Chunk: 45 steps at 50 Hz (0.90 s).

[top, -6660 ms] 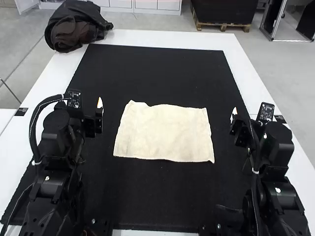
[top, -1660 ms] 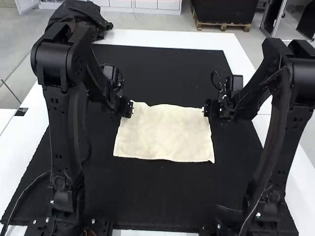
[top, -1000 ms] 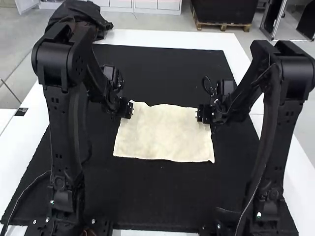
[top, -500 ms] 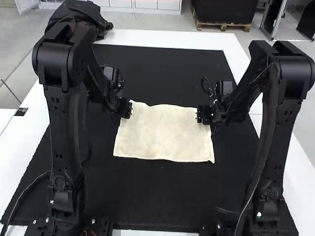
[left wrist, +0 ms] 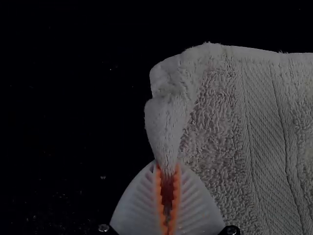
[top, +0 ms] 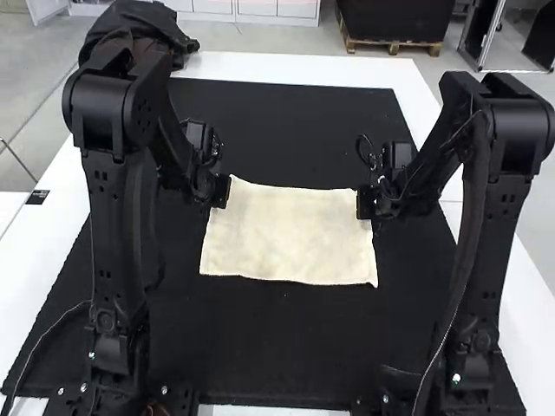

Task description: Fold the towel.

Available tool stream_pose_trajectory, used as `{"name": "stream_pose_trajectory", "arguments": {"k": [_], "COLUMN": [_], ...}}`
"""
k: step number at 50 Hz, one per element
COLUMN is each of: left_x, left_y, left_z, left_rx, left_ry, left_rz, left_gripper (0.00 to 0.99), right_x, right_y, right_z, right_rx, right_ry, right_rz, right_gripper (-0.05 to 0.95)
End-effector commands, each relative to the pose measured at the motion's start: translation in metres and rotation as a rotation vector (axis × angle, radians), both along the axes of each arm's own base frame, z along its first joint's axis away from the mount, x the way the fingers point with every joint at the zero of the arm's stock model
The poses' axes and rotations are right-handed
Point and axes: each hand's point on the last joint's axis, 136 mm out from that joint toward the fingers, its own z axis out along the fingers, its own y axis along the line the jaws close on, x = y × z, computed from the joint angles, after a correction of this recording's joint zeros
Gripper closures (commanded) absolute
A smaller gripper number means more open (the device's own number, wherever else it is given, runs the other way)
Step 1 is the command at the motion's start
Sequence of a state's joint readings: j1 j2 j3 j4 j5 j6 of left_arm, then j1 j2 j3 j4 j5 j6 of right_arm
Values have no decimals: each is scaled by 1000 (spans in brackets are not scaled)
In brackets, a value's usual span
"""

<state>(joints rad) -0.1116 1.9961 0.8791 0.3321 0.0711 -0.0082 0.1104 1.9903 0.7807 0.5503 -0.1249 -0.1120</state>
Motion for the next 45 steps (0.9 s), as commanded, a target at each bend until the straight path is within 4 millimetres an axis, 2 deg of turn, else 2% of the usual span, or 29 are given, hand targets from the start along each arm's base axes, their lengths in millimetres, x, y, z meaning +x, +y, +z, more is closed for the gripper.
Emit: {"name": "stream_pose_trajectory", "arguments": {"k": [1,12,30,39,45], "left_x": [-6,1,0,-6,-8], "left_y": [10,10,9,8,15], "left_z": [-12,8,32,38,49], "left_rx": [30,25,11,-1,-5], "left_ry": [31,-9,-37,-29,-42], "left_rz": [21,26,21,13,27], "left_gripper": [974,974,974,974,974], "right_x": [-15,-6,-12,-11,-11], "right_y": [6,-2,-13,-14,-14], "right_z": [-16,17,40,55,68], "right_rx": [48,81,96,102,104], "right_ry": [65,-3,-42,-74,-92], "right_rz": [26,-2,-20,-18,-16], "right_gripper": [921,921,923,923,923]}}
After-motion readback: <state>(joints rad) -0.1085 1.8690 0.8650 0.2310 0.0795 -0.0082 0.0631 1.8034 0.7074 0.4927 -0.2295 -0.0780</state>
